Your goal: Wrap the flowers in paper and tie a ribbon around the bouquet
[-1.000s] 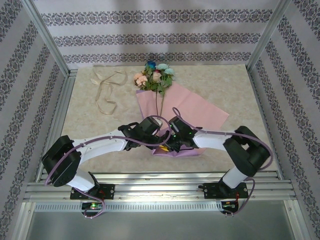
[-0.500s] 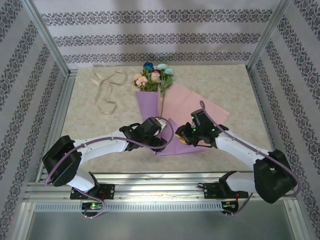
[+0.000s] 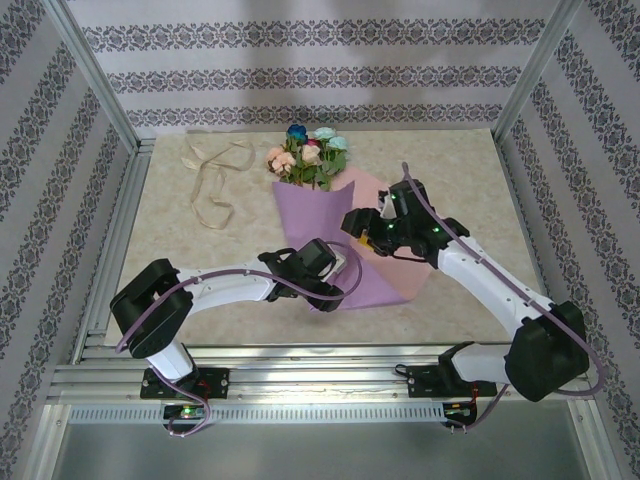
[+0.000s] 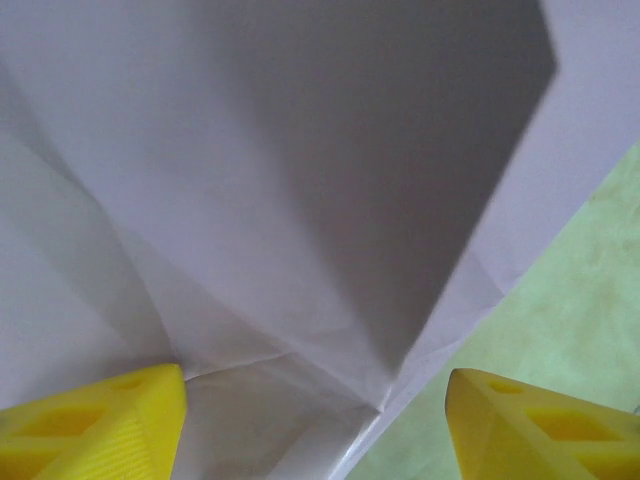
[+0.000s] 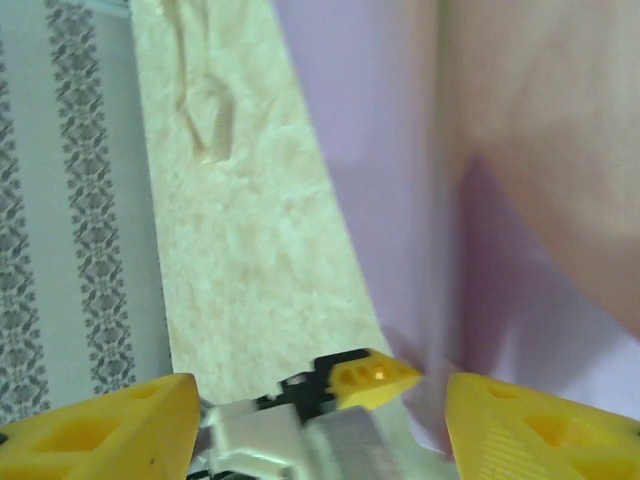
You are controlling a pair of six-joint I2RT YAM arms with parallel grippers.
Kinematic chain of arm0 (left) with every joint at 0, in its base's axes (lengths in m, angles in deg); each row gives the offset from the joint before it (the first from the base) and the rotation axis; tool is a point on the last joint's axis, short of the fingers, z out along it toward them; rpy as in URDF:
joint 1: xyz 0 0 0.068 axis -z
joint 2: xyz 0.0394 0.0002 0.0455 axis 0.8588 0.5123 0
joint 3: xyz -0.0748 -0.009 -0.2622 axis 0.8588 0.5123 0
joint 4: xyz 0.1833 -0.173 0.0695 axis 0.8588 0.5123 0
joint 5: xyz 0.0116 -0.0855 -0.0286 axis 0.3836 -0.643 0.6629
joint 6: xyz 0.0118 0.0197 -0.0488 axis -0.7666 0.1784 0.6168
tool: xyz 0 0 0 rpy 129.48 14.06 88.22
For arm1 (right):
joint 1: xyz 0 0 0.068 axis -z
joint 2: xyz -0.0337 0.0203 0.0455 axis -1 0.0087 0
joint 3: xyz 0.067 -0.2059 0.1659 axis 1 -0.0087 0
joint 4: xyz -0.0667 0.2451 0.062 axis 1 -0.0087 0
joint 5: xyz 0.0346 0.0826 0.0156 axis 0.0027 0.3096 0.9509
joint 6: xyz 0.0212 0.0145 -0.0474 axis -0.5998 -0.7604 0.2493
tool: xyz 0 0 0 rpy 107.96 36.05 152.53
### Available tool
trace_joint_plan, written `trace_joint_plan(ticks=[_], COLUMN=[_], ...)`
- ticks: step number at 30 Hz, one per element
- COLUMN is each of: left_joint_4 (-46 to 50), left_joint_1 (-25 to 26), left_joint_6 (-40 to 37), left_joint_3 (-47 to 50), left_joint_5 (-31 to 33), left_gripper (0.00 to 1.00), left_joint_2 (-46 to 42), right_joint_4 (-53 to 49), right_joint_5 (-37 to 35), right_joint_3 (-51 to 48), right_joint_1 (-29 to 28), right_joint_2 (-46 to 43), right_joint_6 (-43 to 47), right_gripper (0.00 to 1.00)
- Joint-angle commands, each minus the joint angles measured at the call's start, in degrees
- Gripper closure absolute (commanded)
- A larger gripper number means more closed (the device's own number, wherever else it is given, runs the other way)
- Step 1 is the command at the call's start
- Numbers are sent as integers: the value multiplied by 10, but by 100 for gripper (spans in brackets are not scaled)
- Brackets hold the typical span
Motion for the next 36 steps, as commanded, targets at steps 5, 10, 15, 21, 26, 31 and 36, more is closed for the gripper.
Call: trace_joint_plan(ticks=[5,10,15,21,26,31,36], left_joint_4=[-23,-21,-20,-19,-16,15,20], left_joint_1=[11,13,14,14,14,12,-34], left_joint_6=[-6,-5,-4,-2,1,36,124], left_joint_3=[-7,-4,1,5,5,8,23], left_joint_5=[-12,-17,-20,-20,-20,-12,-98], left_gripper=[31,33,34,35,34,33,34], left_joint_2=[3,2,2,1,-6,-53,-110], right_joint_4=[-56,-69,-52,-17,-23,-43,-41], right_joint_5=[-27,-63,-29,-42,-48,-88,-90], right_joint_3=[35,-13,-57,-94,-85,-97,-100], right_joint_1=[-22,5,-5,-32,-39,-31,-26], right_joint_2=[68,30,46,56,93,96,117], right_joint_6=[41,14,-20,-60,-45,-6,31], right_gripper=[34,37,44,47,67,93,100])
